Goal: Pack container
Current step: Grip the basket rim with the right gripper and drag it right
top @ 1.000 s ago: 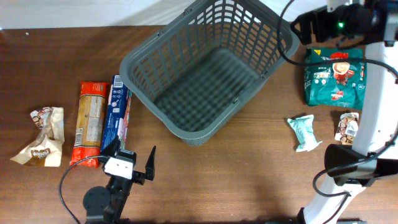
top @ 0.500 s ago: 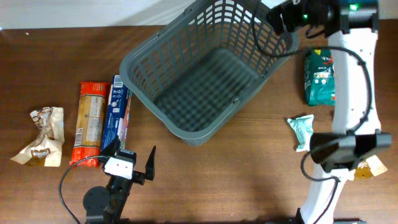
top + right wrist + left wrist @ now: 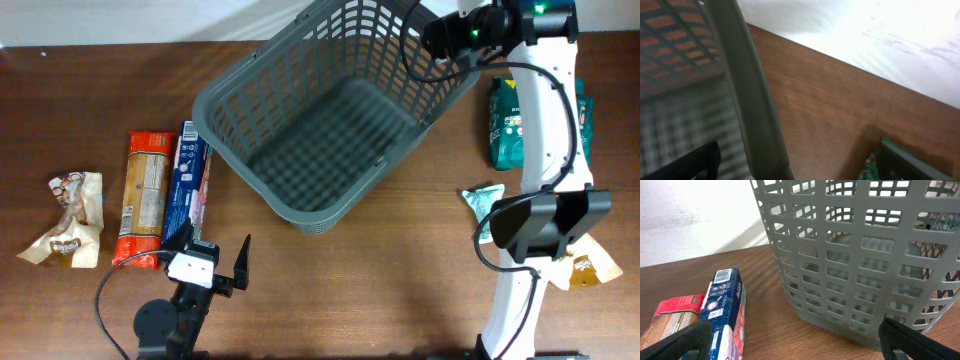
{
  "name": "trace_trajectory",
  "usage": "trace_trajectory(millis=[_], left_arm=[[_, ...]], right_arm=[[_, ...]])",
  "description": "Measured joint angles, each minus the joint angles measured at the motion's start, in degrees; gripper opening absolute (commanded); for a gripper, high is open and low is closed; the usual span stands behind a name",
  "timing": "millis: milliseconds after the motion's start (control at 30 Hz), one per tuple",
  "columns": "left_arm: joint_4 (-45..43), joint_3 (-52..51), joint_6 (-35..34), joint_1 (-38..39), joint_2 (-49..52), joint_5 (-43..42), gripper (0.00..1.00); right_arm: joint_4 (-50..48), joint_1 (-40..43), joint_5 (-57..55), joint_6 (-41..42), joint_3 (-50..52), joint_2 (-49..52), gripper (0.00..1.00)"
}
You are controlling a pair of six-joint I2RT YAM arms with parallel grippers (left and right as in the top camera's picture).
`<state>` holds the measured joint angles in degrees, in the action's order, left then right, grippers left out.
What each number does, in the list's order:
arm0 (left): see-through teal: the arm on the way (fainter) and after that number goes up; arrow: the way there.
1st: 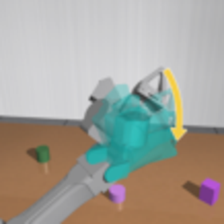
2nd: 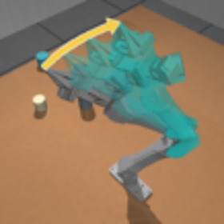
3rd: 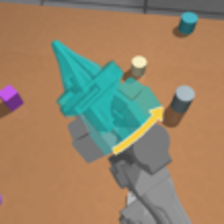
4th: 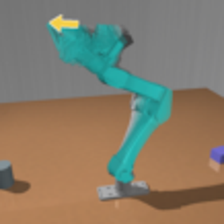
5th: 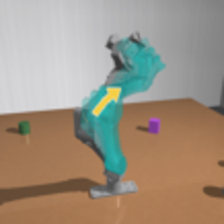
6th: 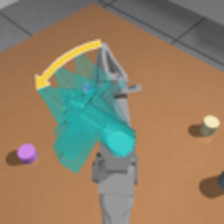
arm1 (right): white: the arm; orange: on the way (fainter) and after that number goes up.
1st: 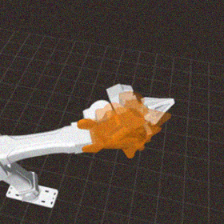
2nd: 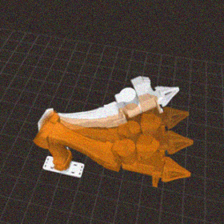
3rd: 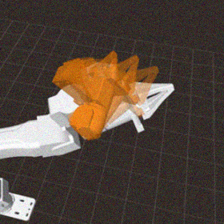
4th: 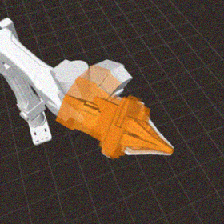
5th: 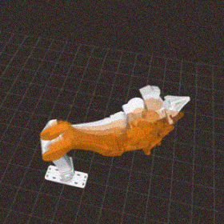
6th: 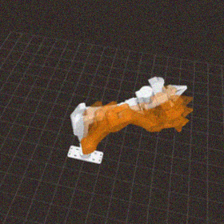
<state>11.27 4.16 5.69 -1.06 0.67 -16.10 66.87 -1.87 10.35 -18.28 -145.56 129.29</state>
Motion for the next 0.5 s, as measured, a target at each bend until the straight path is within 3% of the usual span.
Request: trace_trajectory(millis=[100, 233, 433, 500], left_arm=[[0.0, 0.0, 0.0, 0.0, 0.0, 0.0, 0.99], [0.0, 0.0, 0.0, 0.0, 0.0, 0.0, 0.99], [0.0, 0.0, 0.0, 0.0, 0.0, 0.0, 0.99], [0.0, 0.0, 0.0, 0.0, 0.0, 0.0, 0.99]], right_arm=[[0.6, 0.0, 0.0, 0.1, 0.0, 0.0, 0.78], [1.6, 0.0, 0.0, 0.4, 0.0, 0.0, 0.78], [4.2, 0.0, 0.0, 0.5, 0.0, 0.0, 0.66], [5.4, 0.0, 0.0, 0.5, 0.0, 0.1, 0.5]])
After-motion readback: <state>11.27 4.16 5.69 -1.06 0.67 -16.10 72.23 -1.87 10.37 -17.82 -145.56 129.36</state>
